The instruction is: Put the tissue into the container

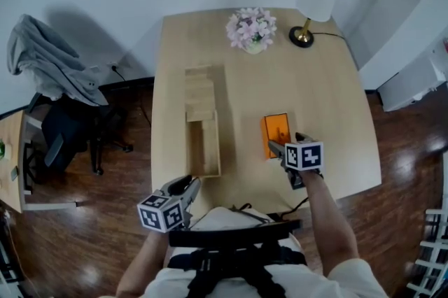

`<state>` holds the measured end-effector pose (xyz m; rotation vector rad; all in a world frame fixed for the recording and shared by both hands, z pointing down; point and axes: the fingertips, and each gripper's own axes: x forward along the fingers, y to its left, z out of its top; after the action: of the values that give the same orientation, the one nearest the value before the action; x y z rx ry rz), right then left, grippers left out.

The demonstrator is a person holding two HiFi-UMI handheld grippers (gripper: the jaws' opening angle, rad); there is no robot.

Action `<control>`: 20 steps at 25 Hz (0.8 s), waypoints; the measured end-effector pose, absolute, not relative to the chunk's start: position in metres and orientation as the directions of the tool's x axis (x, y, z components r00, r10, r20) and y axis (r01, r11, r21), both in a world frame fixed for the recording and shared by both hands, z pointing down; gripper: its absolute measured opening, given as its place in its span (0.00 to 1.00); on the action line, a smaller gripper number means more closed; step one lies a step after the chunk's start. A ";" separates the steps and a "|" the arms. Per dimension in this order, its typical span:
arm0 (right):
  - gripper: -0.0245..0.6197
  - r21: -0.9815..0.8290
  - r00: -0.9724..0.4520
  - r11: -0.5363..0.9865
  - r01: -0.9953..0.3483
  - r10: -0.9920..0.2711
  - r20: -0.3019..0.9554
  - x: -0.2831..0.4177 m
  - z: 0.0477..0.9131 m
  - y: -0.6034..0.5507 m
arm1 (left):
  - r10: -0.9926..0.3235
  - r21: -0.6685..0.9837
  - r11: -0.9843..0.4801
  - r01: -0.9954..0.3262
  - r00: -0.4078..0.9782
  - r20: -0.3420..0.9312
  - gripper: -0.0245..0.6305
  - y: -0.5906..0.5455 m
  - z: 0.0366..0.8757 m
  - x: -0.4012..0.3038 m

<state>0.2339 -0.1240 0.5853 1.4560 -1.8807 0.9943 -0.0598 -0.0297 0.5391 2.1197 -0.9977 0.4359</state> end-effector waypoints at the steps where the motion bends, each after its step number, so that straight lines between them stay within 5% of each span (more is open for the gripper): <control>1: 0.72 -0.216 -0.256 0.137 -0.967 -0.547 0.797 0.232 0.588 -0.128 | -0.515 0.480 -0.423 -0.769 0.640 0.571 0.21 -0.029 0.540 -0.060; 20: 0.73 -0.196 -0.230 0.123 -0.973 -0.418 0.879 0.224 0.637 -0.156 | -0.553 0.477 -0.371 -0.797 0.602 0.575 0.21 -0.018 0.543 -0.076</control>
<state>0.2244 -0.1564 0.6373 1.3549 -1.7413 1.0682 -0.0757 -0.0178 0.5432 2.0767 -1.0634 0.4133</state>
